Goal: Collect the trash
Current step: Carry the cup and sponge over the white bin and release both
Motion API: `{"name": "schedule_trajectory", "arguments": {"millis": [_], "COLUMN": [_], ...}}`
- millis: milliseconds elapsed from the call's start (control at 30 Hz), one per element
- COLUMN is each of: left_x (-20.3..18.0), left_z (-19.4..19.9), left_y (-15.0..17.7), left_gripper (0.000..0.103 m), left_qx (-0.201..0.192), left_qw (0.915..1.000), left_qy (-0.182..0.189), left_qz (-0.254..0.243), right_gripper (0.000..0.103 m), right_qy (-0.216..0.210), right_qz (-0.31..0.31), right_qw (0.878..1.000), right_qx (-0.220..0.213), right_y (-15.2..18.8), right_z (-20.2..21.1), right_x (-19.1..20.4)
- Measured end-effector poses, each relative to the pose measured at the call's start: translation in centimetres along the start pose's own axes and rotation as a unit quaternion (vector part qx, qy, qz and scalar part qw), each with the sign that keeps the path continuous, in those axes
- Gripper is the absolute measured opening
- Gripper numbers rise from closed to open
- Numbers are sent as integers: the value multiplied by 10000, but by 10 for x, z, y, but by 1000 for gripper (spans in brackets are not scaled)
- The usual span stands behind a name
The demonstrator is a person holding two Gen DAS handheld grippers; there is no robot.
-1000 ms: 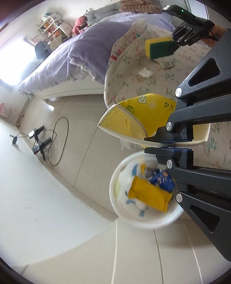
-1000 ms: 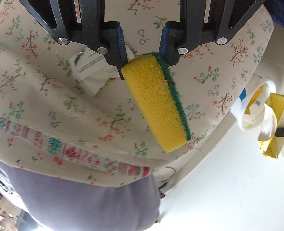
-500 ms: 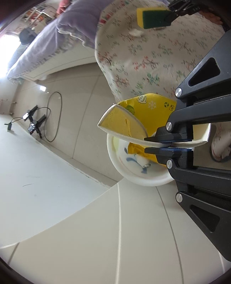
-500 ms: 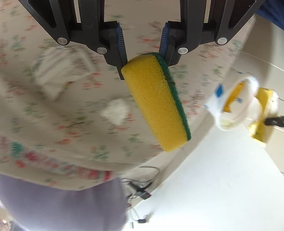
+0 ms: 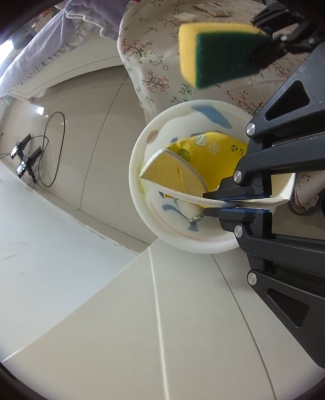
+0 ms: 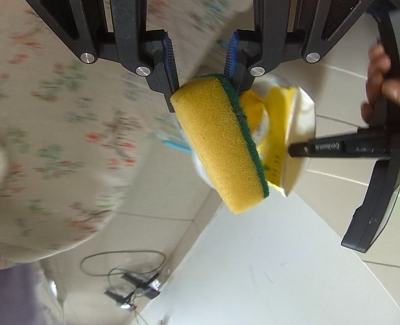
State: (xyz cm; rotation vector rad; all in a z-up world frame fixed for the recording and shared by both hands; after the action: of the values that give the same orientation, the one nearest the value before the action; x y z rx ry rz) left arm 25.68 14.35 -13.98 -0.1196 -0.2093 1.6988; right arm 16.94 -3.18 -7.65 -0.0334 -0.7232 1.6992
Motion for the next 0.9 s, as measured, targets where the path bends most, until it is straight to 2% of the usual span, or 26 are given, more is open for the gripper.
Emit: {"name": "schedule_trajectory", "arguments": {"millis": [67,167,200,333,433,500,567,667,767,900], "left_x": [6,13,16,22,24,22,21,19,17,4], "left_z": [-3,-6,-6,5,12,14,15,18,21,23], "left_y": [-2,-4,-5,-6,-9,-10,-10,-9,-9,-6], "left_gripper": [6,15,18,19,21,24,24,24,24,24], "left_qx": [50,140,150,61,-34,-48,-32,-33,-53,-27], "left_qw": [9999,9996,9994,9980,9971,9966,9960,9952,9953,9945], "left_qy": [-100,-104,-36,276,331,374,478,595,601,812], "left_qz": [74,219,300,564,681,727,757,774,754,662], "right_gripper": [30,30,30,31,34,42,48,50,50,50], "right_qy": [-41,-31,-21,81,68,113,163,171,135,177], "right_qz": [-52,-66,-66,-37,-72,1,123,242,143,32], "right_qw": [9999,9998,9997,9994,9994,9991,9984,9981,9984,9987], "right_qx": [82,198,225,331,320,400,529,541,526,481], "right_y": [-7,-17,-18,-24,-27,-29,-25,-17,-10,-4], "right_z": [-18,-43,-48,-68,-76,-85,-88,-81,-70,-55], "right_x": [11,23,25,29,34,39,45,44,35,17]}}
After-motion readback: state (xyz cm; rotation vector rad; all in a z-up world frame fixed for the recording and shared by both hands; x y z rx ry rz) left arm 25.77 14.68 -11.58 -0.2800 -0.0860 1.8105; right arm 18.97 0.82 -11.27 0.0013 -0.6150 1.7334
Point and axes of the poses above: each gripper's, at about its wrist camera, not at the fingertips, and z roughly against the way its jaws point, x to its left, y to its underside, the point moved 5 cm from there along -z, roughly the way its jaws point, and after that the axes turned 4 degrees about z, right-handed, at the moved point
